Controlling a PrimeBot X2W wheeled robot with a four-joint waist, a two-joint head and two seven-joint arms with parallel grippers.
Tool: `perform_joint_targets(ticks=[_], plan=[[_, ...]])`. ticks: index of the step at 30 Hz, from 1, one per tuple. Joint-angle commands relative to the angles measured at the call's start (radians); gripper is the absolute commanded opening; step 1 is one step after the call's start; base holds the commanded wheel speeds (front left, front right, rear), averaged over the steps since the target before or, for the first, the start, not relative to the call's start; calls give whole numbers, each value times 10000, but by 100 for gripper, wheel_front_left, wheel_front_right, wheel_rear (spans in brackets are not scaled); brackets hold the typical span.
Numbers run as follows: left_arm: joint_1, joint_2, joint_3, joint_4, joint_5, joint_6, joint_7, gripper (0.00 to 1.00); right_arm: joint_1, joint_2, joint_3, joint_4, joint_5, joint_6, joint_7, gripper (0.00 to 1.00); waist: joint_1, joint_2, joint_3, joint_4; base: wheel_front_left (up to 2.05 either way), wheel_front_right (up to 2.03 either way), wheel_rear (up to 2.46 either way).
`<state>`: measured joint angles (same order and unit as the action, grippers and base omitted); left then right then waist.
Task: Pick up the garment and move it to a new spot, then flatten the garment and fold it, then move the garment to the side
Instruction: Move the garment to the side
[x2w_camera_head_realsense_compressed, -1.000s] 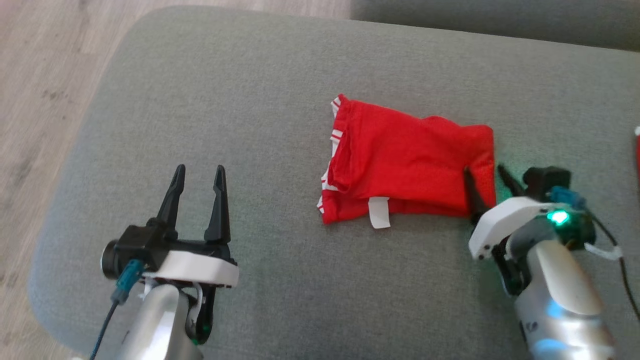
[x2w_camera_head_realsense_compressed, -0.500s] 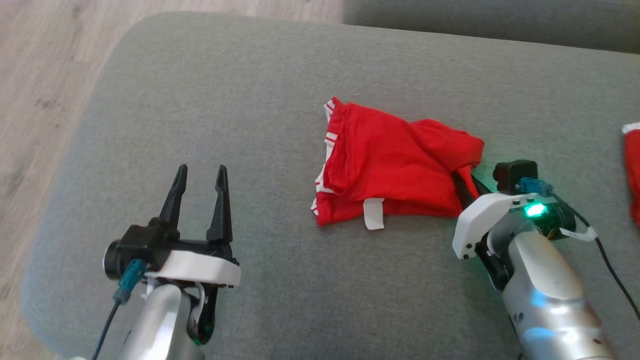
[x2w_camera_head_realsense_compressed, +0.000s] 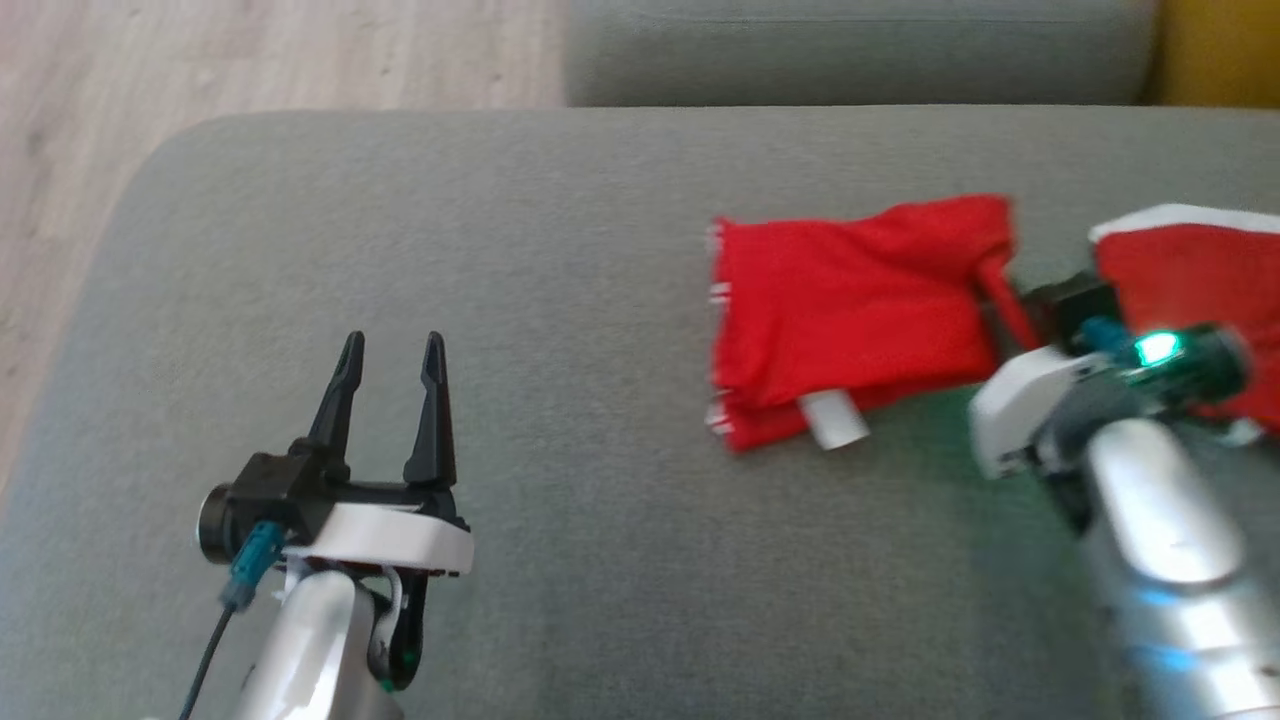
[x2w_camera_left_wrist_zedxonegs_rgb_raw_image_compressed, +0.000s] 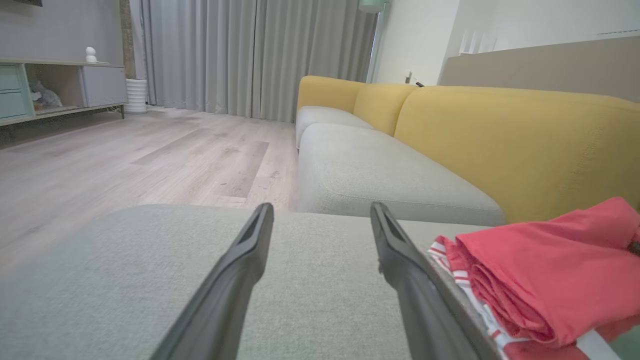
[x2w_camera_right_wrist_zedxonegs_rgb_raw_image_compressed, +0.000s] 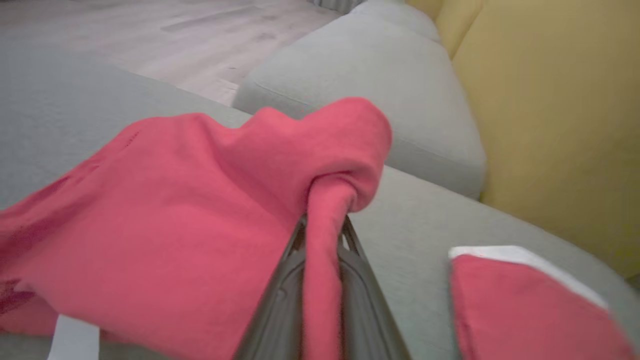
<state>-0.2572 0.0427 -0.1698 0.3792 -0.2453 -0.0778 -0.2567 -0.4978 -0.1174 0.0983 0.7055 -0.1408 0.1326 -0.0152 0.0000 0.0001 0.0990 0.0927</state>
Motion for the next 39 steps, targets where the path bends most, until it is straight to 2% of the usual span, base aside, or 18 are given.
perform_joint_targets(ticks=[1, 5, 6, 10, 17, 22, 25, 36, 38, 39], plan=[[-158, 76, 328, -369, 57, 87, -51, 100, -119, -528, 296, -670, -17, -19, 152, 0, 0, -1, -97, -334, 0, 0, 0], [-195, 76, 343, -430, 24, 86, -51, 100, -198, -1958, 723, -1488, 116, -19, 789, 0, 0, -1, 99, -581, 0, 0, 0], [-228, 76, 330, -447, 19, 72, -51, 100, -217, -2704, 906, -1793, 310, -19, 1074, 0, 0, -1, 246, -658, 0, 0, 0], [-379, 76, 374, -484, 62, 24, -51, 100, -287, -4078, 982, -2179, 640, -19, 1609, 0, 0, -1, 647, -741, 0, 0, 0], [-723, 83, 576, -502, 133, -121, -51, 100, -562, -5537, 496, -1731, 529, -19, 2042, 0, 0, -1, 1357, -681, 0, 0, 0], [-893, 82, 639, -475, 179, -221, -51, 100, -835, -6104, 155, -1213, -27, -19, 2238, 0, 0, -1, 1624, -582, 0, 0, 0], [-919, 81, 676, -466, 176, -258, -51, 100, -949, -6214, -228, -974, -303, -19, 2317, 0, 0, -1, 1717, -537, 0, 0, 0], [-936, 79, 877, -466, 242, -328, -51, 100, -967, -5702, -1158, -914, -740, -19, 2272, 0, 0, -1, 1870, -589, 0, 0, 0], [-949, 78, 893, -434, 267, -336, -51, 100, -955, -5521, -1293, -1025, -791, -19, 2261, 100, 0, -1, 1836, -627, 0, 0, 0], [-954, 78, 895, -417, 275, -340, -51, 100, -937, -5439, -1360, -1069, -840, -19, 2291, 100, 0, -1, 1803, -644, 0, 0, 0]])
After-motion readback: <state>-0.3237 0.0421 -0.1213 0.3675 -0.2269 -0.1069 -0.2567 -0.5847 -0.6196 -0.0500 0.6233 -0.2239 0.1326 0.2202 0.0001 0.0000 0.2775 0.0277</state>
